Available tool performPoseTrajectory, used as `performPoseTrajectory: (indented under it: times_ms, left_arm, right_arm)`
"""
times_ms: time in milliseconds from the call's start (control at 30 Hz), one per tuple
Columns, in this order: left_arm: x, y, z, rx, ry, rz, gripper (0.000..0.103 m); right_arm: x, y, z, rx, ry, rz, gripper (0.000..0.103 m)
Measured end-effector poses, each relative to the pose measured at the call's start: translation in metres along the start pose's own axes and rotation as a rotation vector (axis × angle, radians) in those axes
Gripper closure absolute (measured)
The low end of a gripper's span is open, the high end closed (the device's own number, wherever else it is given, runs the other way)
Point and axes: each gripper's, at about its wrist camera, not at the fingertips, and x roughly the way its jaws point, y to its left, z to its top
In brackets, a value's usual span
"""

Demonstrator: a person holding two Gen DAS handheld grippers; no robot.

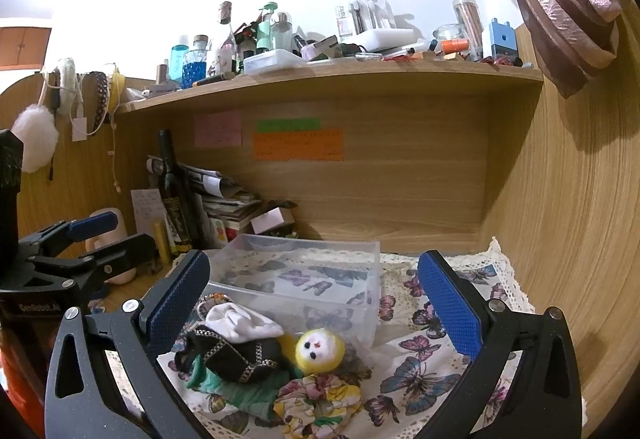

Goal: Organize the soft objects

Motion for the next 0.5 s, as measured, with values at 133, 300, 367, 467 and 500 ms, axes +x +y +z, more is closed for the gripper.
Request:
performPoseTrajectory:
  times_ms: [133, 300, 367, 467, 500]
  left_arm:
    - [-0.0001, 0.0007, -0.0004, -0.001, 0.004, -0.001, 0.0]
    - [-0.0019, 0.0016, 0.0003, -0.004, 0.003, 0.001, 0.0]
    - [-0.0018, 0.0016, 0.0001, -0.002, 0.007, -0.002, 0.0]
    - [-0.0024, 0.0023, 0.0001, -0.001, 0.009, -0.001, 0.0]
    - [-0.0029, 0.0024, 0.0003, 0.002, 0.009, -0.001, 0.0]
  right_arm:
    - [0.0, 0.0005, 0.0001, 0.0, -0.001, -0.002, 0.0]
    - [0.0, 0.0005, 0.0004, 0.002, 0.0, 0.001, 0.0]
    - [-0.0005, 0.0006, 0.0002, 0.002, -0.001, 0.002, 0.0]
    - [-0.0009, 0.0, -0.0003, 0.01, -0.004, 0.007, 0.0]
    - [-0.0009, -0.0001, -0.0004, 0.013, -0.004, 0.008, 0.0]
